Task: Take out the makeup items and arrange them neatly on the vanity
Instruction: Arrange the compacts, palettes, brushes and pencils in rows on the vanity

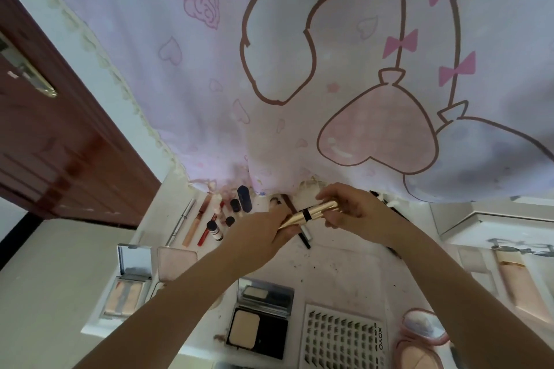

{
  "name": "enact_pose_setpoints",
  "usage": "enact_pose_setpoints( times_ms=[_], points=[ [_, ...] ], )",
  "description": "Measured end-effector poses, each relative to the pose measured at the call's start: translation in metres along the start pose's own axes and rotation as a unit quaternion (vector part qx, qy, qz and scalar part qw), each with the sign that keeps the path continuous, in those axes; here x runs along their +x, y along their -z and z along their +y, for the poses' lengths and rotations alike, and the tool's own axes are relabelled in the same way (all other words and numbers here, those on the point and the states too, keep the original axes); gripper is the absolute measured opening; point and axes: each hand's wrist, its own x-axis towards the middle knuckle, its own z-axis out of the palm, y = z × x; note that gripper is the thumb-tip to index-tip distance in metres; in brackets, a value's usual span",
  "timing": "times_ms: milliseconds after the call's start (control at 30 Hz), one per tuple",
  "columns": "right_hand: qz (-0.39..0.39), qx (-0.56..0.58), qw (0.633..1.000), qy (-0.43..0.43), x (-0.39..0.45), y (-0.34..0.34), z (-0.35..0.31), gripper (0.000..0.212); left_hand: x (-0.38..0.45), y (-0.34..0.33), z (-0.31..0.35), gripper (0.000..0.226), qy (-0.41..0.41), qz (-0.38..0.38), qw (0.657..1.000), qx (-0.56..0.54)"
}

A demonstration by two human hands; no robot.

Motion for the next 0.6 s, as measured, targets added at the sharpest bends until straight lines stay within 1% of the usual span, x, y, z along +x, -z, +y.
enact_pose_setpoints(
  times_ms=[67, 133, 167, 233, 300, 367, 433, 533, 600],
  points=[
    [-0.001, 0.021, 0.999, -0.024, 0.002, -0.004, 0.013, 0.032, -0.002, -0.015, -0.002, 0.027, 0.018, 0.008, 0.997, -0.074],
    [0.037, 0.033, 0.997, -0.066, 0.007, -0.007, 0.027, 0.027, -0.003, -0.033, -0.008, 0.021, 0.052, 0.047, 0.983, -0.172],
    [0.058, 0.027, 0.994, -0.093, 0.008, -0.008, 0.035, 0.026, -0.004, -0.042, -0.012, 0.019, 0.073, 0.077, 0.974, -0.199],
    [0.07, -0.024, 0.986, -0.15, 0.011, -0.011, 0.052, 0.031, -0.005, -0.058, -0.024, 0.02, 0.133, 0.142, 0.958, -0.211],
    [0.049, -0.108, 0.974, -0.194, 0.012, -0.017, 0.071, 0.037, -0.006, -0.071, -0.037, 0.027, 0.185, 0.187, 0.936, -0.235],
    [0.022, -0.17, 0.961, -0.217, 0.014, -0.023, 0.091, 0.041, -0.008, -0.076, -0.042, 0.018, 0.219, 0.188, 0.908, -0.303],
    [0.003, -0.208, 0.949, -0.237, 0.015, -0.029, 0.106, 0.044, -0.012, -0.076, -0.043, 0.017, 0.25, 0.175, 0.895, -0.325],
    [-0.002, -0.261, 0.93, -0.259, 0.018, -0.036, 0.128, 0.047, -0.017, -0.079, -0.042, 0.016, 0.264, 0.182, 0.894, -0.314],
    [-0.014, -0.301, 0.916, -0.265, 0.019, -0.039, 0.14, 0.05, -0.017, -0.082, -0.045, 0.015, 0.285, 0.152, 0.903, -0.282]
  ],
)
